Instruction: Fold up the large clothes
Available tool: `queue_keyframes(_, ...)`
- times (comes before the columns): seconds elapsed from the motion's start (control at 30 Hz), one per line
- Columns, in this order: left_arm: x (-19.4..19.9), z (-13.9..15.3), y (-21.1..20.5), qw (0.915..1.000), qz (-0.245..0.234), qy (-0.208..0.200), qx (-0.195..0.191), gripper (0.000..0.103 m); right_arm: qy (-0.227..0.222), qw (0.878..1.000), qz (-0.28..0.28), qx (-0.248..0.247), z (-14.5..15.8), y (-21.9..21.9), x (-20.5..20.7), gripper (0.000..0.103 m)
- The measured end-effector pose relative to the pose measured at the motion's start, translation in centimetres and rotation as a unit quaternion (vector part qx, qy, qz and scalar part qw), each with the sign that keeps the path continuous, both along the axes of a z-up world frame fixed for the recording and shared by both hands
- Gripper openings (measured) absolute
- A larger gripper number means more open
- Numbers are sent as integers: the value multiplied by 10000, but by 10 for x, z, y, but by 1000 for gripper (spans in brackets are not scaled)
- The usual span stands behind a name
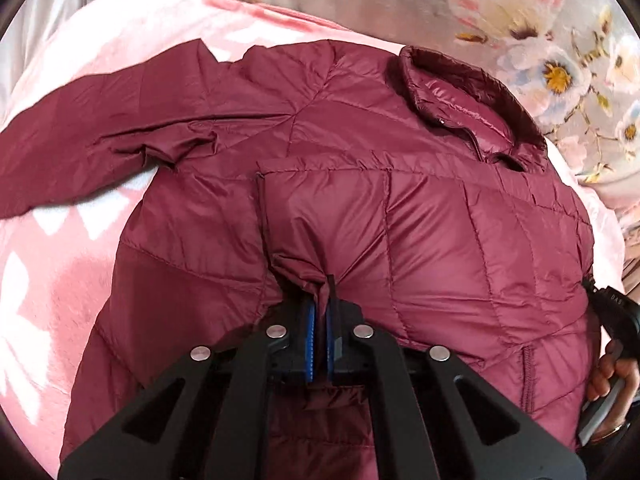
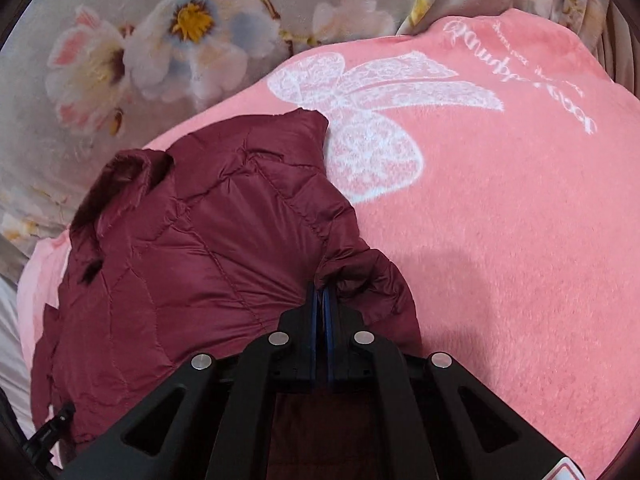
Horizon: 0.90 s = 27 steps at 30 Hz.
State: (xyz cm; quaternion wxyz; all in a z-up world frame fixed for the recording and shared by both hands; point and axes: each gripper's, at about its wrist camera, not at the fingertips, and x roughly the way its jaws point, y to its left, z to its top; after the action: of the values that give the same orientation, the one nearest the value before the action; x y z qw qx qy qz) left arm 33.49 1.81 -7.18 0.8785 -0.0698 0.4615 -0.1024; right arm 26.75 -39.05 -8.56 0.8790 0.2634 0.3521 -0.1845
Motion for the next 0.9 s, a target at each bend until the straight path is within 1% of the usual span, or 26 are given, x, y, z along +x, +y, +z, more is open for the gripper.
queue_keyframes(0.1, -4, -2, -4, 9997, 4, -226, 134, 4, 90, 9998, 28, -175, 0, 3, 1, 2)
queue_keyframes(0.2, -5, 0, -7, 9992, 5, -311, 246, 4, 215, 9996, -23, -192, 4, 2, -3, 3)
queue_keyframes(0.23, -5, 0, -9, 9992, 6, -319, 229, 4, 269, 9990, -218, -268, 11, 3, -9, 12)
queue_keyframes(0.27, -6, 0, -9, 9992, 6, -329, 207, 4, 112, 9980, -504, -368, 25, 11, -22, 18)
queue_keyframes(0.3, -6, 0, -8, 9992, 5, -341, 203, 4, -157, 9972, -545, -479, 40, 25, -33, 17)
queue_keyframes(0.33, -6, 0, -10, 9991, 5, -354, 224, 4, -321, 9971, -399, -555, 51, 37, -36, 17)
queue_keyframes(0.37, -7, 0, -11, 9989, 4, -374, 283, 4, -453, 9964, -51, -708, 64, 61, -34, 17)
queue_keyframes(0.43, -8, 0, -14, 9984, 2, -408, 388, 4, -400, 9927, 608, -963, 72, 101, -20, 16)
queue_keyframes(0.47, -8, 0, -15, 9983, 3, -418, 410, 4, -355, 9890, 1000, -1035, 70, 123, -12, 15)
queue_keyframes(0.5, -8, 0, -14, 9983, 5, -420, 399, 4, -296, 9858, 1255, -1074, 65, 140, -4, 13)
queue_keyframes(0.53, -9, 0, -13, 9985, 8, -417, 365, 4, -198, 9835, 1418, -1109, 58, 154, 2, 11)
queue_keyframes(0.6, -9, -1, -12, 9987, 11, -415, 305, 4, 37, 9799, 1646, -1129, 39, 173, 14, 10)
queue_keyframes(0.63, -9, -1, -11, 9987, 12, -414, 283, 4, 198, 9784, 1722, -1122, 27, 180, 19, 10)
queue_keyframes(0.73, -10, -1, -13, 9987, 6, -426, 293, 4, 413, 9770, 1750, -1145, 9, 184, 22, 10)
queue_keyframes(0.83, -10, -1, -13, 9986, -2, -436, 298, 5, 447, 9769, 1731, -1171, 1, 184, 21, 9)
queue_keyframes(0.9, -10, -1, -13, 9985, -6, -442, 312, 5, 478, 9747, 1717, -1347, 0, 190, 21, 9)
